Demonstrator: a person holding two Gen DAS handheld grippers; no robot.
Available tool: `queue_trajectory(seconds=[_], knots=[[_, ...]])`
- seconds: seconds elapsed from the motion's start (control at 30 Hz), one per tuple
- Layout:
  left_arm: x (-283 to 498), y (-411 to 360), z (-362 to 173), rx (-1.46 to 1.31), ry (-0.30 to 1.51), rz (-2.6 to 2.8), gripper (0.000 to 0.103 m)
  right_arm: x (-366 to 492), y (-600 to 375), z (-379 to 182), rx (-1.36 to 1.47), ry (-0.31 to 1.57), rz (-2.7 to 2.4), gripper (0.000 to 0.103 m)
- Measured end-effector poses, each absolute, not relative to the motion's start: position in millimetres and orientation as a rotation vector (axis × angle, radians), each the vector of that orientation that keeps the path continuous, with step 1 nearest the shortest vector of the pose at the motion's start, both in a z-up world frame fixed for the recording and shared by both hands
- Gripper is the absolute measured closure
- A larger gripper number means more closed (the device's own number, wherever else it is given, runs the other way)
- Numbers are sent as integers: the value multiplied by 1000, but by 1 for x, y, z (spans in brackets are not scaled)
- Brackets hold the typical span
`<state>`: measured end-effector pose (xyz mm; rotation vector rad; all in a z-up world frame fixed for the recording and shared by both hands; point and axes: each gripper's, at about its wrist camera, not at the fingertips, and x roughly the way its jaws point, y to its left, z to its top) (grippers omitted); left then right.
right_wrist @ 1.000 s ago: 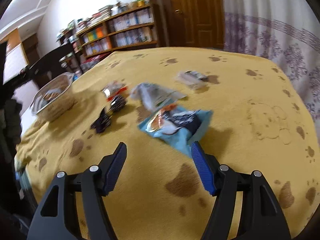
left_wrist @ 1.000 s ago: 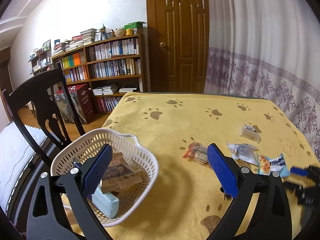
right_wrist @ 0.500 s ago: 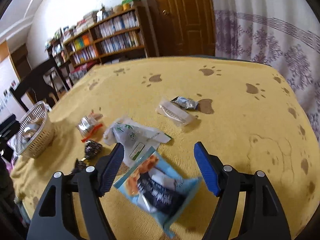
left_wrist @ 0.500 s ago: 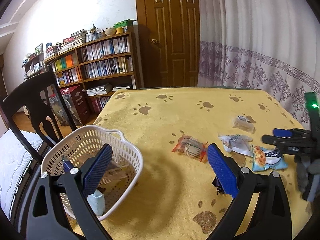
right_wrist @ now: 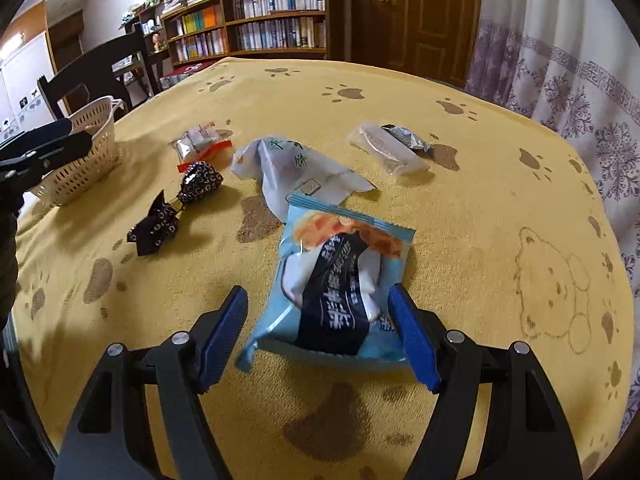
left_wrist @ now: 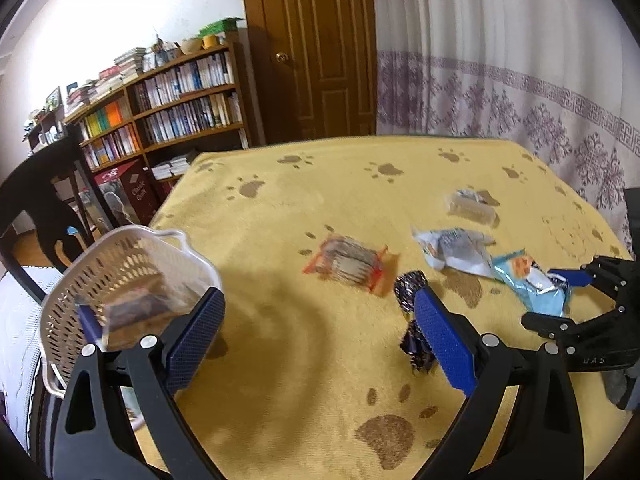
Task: Organize snacks
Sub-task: 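Close the right gripper on the blue bag while the left grasps the purple-wrapped candy, then carry the purple-wrapped candy with the left gripper into the basket and release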
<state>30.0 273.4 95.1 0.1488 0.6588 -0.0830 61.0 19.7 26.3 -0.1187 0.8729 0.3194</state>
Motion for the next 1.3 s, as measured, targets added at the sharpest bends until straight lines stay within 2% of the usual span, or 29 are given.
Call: queue_trajectory(seconds=[0.27,0.4,0.8,0.97,1.03,1.1,1.3], knots=[[48,246,67,211,727,-109,6,72,24,15,-77,882,196,30],[60,232,56,216,761,-132,8,70,19,15,-61,873,169,37],[97,207,29,178,865,-177,44,71,18,15,-50,869,165,38],[105,209,24,139,874,-188,52,72,17,15,-47,869,167,38],[104,209,25,132,869,-201,62,72,17,15,-47,869,166,38],[102,210,25,125,866,-210,68,72,17,15,-46,869,166,39],[93,220,29,54,859,-237,71,72,15,15,-38,868,169,39]])
